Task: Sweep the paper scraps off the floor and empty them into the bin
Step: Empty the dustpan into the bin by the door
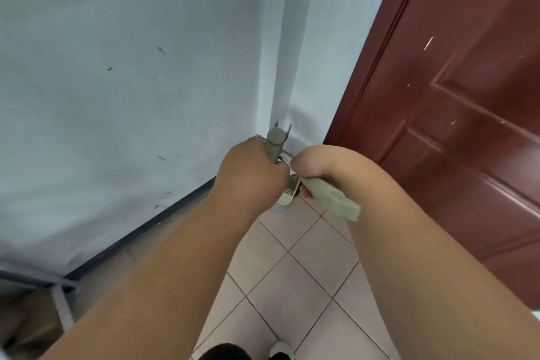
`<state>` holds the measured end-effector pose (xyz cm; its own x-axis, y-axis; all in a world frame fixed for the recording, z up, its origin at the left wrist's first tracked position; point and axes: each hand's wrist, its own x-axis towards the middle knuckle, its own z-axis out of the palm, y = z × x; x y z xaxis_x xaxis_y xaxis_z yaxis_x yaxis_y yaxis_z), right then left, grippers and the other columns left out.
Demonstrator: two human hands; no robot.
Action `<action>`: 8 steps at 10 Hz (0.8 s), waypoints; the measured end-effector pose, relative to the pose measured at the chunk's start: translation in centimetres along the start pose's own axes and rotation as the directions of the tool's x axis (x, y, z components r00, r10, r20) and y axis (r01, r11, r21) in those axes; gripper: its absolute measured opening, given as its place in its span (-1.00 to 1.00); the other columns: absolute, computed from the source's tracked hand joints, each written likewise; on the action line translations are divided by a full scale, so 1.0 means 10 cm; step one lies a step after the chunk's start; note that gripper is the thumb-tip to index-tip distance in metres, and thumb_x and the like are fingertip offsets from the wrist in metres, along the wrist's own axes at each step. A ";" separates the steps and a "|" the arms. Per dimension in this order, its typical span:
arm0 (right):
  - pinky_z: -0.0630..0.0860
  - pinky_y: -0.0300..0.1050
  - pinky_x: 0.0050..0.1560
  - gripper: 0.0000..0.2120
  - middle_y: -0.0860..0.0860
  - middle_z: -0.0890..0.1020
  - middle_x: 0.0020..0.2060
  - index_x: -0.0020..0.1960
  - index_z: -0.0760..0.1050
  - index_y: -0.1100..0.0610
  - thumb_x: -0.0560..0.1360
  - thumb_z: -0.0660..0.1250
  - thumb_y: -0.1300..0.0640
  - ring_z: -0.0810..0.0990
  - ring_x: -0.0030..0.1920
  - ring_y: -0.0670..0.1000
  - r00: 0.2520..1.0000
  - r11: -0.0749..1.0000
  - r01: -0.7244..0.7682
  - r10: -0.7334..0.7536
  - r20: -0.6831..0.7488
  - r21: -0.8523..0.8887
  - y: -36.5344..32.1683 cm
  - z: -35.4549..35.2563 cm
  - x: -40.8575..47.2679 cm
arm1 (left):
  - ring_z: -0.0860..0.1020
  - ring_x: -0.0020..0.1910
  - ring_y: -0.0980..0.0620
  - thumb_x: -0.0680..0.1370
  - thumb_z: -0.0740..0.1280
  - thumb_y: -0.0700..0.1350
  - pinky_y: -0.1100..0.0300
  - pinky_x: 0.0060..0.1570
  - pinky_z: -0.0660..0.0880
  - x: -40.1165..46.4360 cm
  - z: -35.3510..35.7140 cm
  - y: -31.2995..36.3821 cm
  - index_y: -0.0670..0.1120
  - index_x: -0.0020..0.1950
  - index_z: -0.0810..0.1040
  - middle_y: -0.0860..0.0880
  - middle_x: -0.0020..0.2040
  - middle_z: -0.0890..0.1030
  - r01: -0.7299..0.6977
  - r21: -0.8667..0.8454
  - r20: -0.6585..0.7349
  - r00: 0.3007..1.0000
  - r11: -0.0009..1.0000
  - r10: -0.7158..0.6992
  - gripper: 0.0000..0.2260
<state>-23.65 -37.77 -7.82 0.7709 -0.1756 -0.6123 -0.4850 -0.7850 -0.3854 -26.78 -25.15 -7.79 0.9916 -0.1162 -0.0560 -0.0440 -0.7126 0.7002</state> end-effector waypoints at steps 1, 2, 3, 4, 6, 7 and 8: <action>0.51 0.08 0.24 -0.72 0.04 0.41 -0.32 -0.31 0.28 0.10 0.58 0.14 0.20 0.49 -0.23 0.09 0.999 0.993 -0.033 0.031 0.019 0.114 0.04 -0.16 0.30 | 0.35 -0.47 0.04 0.45 0.23 -0.07 0.20 -0.51 0.19 0.43 0.18 0.09 -0.16 -0.25 0.40 -0.03 -0.40 0.42 -0.011 0.045 0.003 1.000 0.999 0.010 -0.83; 0.55 -0.03 -0.05 -0.72 0.04 0.41 -0.32 -0.30 0.28 0.10 0.59 0.13 0.20 0.42 -0.35 0.01 0.999 0.972 -0.043 0.035 0.040 0.229 0.10 -0.31 0.60 | 0.35 -0.45 0.07 0.45 0.23 -0.06 0.19 -0.50 0.18 0.82 0.33 0.13 -0.16 -0.23 0.41 -0.02 -0.37 0.42 -0.046 0.087 0.016 0.999 0.995 0.045 -0.83; 0.43 -0.20 -0.36 -0.73 0.04 0.39 -0.31 -0.28 0.27 0.11 0.60 0.11 0.19 0.41 -0.37 -0.02 0.994 0.943 -0.105 0.087 0.071 0.316 0.17 -0.45 0.83 | 0.33 -0.43 0.10 0.46 0.21 -0.08 0.20 -0.49 0.17 1.16 0.46 0.17 -0.15 -0.24 0.38 -0.01 -0.36 0.39 -0.090 0.136 0.051 0.995 0.987 0.083 -0.85; 0.39 -0.21 -0.40 -0.72 0.06 0.39 -0.33 -0.29 0.26 0.13 0.60 0.10 0.18 0.40 -0.38 -0.01 0.991 0.919 -0.132 0.114 0.070 0.371 0.24 -0.54 1.02 | 0.33 -0.41 0.11 0.46 0.22 -0.08 0.20 -0.48 0.17 1.40 0.58 0.16 -0.11 -0.27 0.34 0.00 -0.35 0.39 -0.115 0.155 0.103 0.990 0.981 0.100 -0.84; 0.37 -0.26 -0.49 -0.73 0.06 0.40 -0.34 -0.29 0.26 0.14 0.59 0.13 0.19 0.41 -0.41 -0.02 0.977 0.862 -0.211 0.178 0.114 0.461 0.41 -0.63 1.39 | 0.37 -0.39 0.03 0.48 0.25 -0.05 0.20 -0.48 0.20 1.75 0.71 0.15 -0.09 -0.27 0.34 0.02 -0.37 0.39 -0.114 0.184 0.158 0.984 0.976 0.085 -0.81; 0.38 -0.26 -0.48 -0.74 0.07 0.41 -0.35 -0.28 0.27 0.14 0.58 0.14 0.19 0.43 -0.43 -0.01 0.970 0.826 -0.242 0.203 0.133 0.509 0.50 -0.66 1.54 | 0.34 -0.43 0.12 0.49 0.25 -0.06 0.23 -0.48 0.21 1.86 0.75 0.19 -0.02 -0.37 0.28 0.04 -0.39 0.39 -0.083 0.182 0.160 0.986 0.980 0.054 -0.74; 0.38 -0.36 -0.63 -0.74 0.08 0.38 -0.37 -0.26 0.27 0.19 0.60 0.10 0.17 0.44 -0.66 -0.04 0.932 0.742 -0.354 0.233 0.277 0.570 0.59 -0.75 1.65 | 0.35 -0.42 0.10 0.48 0.27 -0.04 0.23 -0.48 0.20 1.96 0.83 0.22 -0.02 -0.38 0.27 0.04 -0.39 0.38 -0.077 0.196 0.196 0.980 0.977 0.038 -0.72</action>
<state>-10.70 -49.76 -15.02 0.4918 -0.1820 -0.8515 -0.8679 -0.1815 -0.4625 -8.45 -34.72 -13.23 0.9462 -0.2767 -0.1676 -0.1435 -0.8235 0.5489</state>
